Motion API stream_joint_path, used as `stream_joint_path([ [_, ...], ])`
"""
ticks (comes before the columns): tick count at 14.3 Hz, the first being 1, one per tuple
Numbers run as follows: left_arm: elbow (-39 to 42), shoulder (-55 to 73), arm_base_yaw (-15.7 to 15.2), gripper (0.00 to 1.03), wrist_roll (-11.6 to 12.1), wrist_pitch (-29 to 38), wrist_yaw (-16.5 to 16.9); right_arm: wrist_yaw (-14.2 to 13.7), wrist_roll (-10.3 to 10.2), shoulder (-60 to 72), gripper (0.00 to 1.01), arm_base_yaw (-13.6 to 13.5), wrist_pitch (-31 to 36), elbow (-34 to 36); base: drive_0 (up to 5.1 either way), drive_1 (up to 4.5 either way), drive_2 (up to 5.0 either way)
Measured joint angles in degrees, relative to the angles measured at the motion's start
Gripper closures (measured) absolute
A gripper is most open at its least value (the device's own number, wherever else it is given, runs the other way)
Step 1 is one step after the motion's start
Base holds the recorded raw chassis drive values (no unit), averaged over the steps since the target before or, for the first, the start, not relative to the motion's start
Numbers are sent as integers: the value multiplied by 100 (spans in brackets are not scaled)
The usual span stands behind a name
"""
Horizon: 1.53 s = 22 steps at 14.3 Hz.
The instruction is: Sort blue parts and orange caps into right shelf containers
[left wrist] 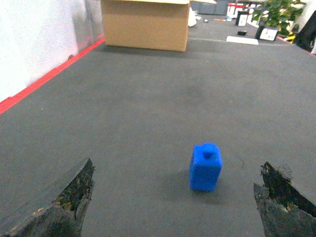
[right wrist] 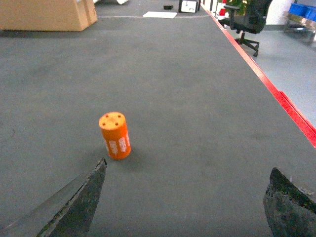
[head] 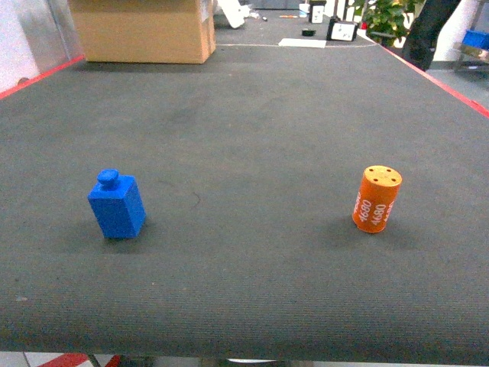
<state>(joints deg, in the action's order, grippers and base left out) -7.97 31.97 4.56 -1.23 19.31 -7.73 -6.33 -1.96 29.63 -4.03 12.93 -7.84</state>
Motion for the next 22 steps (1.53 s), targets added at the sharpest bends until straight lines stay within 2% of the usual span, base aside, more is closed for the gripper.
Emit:
stream_joint_path([
  [1, -413, 1073, 20, 5, 15, 802, 205, 136, -20, 1062, 3, -11, 863, -289, 0, 0, 0],
  [5, -1045, 2662, 22, 5, 20, 1626, 498, 188, -13, 2660, 3, -170, 1871, -817, 0, 0, 0],
  [6, -1353, 3482, -35, 5, 22, 1799, 568, 251, -17, 3388, 3, -245, 2157, -1102, 0, 0, 0],
  [7, -1956, 4800, -122, 5, 31, 1746, 713, 323, -17, 4697, 3, -328, 2356, -1749, 0, 0, 0],
  [8, -2457, 5875, 39, 5, 144, 1871, 782, 354, -17, 5890, 3, -446, 2514, -2450, 0, 0, 0],
  [15, -2769, 7545, 433, 5, 13, 2905, 483, 358, -48, 7093, 3, -575, 2999, -2909, 0, 0, 0],
  [22, -3281, 8424, 382, 5, -48, 3344, 352, 361, -114, 7444, 3, -592, 2942, -3307, 0, 0, 0],
])
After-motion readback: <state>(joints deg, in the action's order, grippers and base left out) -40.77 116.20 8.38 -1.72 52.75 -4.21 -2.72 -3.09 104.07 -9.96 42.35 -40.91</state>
